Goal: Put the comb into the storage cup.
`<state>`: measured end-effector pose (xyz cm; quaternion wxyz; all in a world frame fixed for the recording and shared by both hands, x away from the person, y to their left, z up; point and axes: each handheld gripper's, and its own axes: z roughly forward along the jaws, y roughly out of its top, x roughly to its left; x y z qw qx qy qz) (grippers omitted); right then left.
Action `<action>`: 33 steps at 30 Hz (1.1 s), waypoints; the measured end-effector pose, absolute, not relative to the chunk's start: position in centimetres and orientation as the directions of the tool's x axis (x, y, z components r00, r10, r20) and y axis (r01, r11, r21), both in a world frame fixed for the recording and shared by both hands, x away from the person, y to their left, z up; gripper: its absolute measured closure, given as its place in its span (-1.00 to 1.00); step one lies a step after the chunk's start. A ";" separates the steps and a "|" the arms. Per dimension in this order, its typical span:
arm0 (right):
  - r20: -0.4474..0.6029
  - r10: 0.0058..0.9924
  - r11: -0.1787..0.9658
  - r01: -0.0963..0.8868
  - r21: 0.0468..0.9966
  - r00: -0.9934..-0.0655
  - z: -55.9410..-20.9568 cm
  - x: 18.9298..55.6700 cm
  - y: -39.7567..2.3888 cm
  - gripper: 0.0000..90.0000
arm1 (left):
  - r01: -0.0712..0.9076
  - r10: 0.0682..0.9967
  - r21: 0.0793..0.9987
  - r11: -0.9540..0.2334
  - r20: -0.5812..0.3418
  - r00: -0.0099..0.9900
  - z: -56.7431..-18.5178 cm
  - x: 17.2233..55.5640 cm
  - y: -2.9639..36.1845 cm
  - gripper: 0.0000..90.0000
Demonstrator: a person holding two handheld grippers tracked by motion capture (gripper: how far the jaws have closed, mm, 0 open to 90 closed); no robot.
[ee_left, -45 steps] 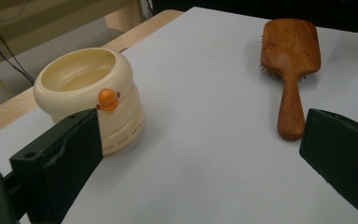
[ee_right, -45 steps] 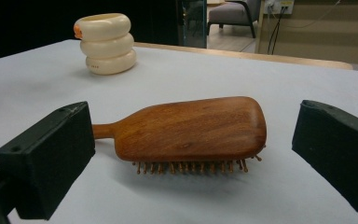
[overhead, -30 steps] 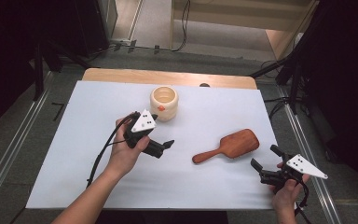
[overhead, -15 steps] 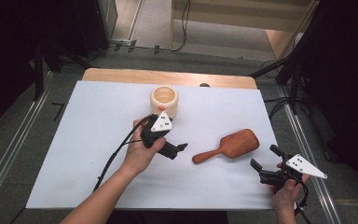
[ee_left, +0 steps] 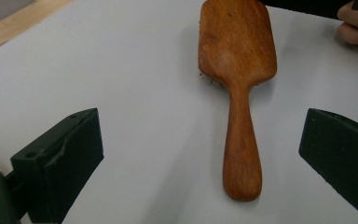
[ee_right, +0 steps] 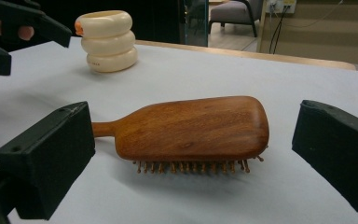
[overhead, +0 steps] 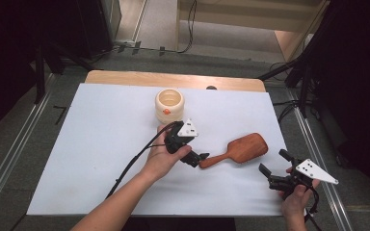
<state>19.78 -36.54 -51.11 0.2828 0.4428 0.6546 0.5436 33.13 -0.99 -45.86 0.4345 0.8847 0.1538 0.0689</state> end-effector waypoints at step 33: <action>0.107 0.887 0.021 0.270 0.963 -0.450 -51.1 19.8 -36.5 -1.00 | 0.268 0.280 0.656 -0.705 -0.089 0.956 -50.0 33.2 -7.4 0.08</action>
